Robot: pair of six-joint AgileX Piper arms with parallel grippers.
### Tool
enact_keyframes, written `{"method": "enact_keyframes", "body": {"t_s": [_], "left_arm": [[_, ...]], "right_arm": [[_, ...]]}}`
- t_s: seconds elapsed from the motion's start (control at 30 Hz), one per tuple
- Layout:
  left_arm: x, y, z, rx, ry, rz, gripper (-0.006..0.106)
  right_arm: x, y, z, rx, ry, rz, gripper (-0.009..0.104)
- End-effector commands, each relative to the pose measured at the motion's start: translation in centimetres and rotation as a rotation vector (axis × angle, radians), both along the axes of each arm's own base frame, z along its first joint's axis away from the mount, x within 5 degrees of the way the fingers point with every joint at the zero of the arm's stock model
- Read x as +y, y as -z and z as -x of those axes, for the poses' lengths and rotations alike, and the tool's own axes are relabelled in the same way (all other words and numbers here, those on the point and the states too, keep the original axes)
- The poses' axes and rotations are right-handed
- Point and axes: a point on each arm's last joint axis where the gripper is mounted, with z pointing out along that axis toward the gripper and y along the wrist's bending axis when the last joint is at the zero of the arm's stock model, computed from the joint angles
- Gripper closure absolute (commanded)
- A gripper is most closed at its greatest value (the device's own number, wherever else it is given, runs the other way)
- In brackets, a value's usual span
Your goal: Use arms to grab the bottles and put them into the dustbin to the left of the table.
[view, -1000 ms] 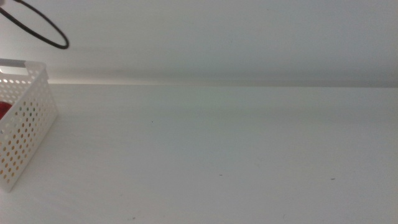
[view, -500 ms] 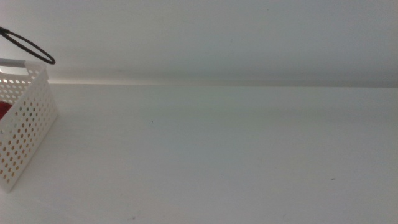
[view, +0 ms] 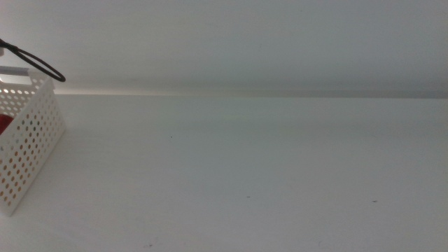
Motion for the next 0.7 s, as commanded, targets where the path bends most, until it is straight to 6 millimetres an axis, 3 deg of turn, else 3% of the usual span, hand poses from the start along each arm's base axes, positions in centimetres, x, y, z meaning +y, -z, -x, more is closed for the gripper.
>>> {"method": "enact_keyframes", "body": {"t_s": [0.0,0.07,0.13,0.27,0.4,0.5,0.67], "left_arm": [[-0.9,0.0,0.6,0.061,0.023,0.049,0.037],[-0.9,-0.1,0.5,0.06,0.025,0.051,0.018],[-1.3,-0.3,0.4,0.048,0.022,0.068,0.006],[-2.7,-2.1,0.5,0.007,0.02,0.066,0.007],[-5.0,-5.5,1.2,-0.061,0.012,0.04,0.007],[-7.7,-8.4,2.4,-0.116,-0.014,0.046,0.007],[-12.6,-11.1,5.5,-0.174,0.063,0.056,0.007]], "right_arm": [[-0.4,0.2,0.3,0.027,0.003,0.034,0.01],[-0.4,0.2,0.3,0.027,0.003,0.034,0.01],[-0.4,0.2,0.3,0.027,0.003,0.034,0.01],[-0.4,0.2,0.3,0.027,0.003,0.034,0.01],[-0.4,0.2,0.3,0.027,0.003,0.034,0.01],[-0.4,0.2,0.3,0.027,0.003,0.034,0.01],[-0.4,0.2,0.3,0.027,0.003,0.034,0.01]]}}
